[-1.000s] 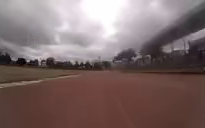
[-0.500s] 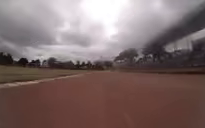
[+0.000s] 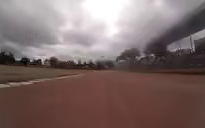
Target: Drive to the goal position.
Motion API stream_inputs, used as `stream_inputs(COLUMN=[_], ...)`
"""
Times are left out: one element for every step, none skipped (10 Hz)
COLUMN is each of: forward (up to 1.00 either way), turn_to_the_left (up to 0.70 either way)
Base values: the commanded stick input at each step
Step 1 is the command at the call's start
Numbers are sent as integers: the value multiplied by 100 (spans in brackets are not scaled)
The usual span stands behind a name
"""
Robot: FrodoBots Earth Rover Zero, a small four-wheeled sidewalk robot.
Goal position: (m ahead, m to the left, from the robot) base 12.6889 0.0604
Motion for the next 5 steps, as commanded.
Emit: stream_inputs(forward=[100, 100, 100, 100, 100], turn_to_the_left=[0, 0, 0, 0, 0])
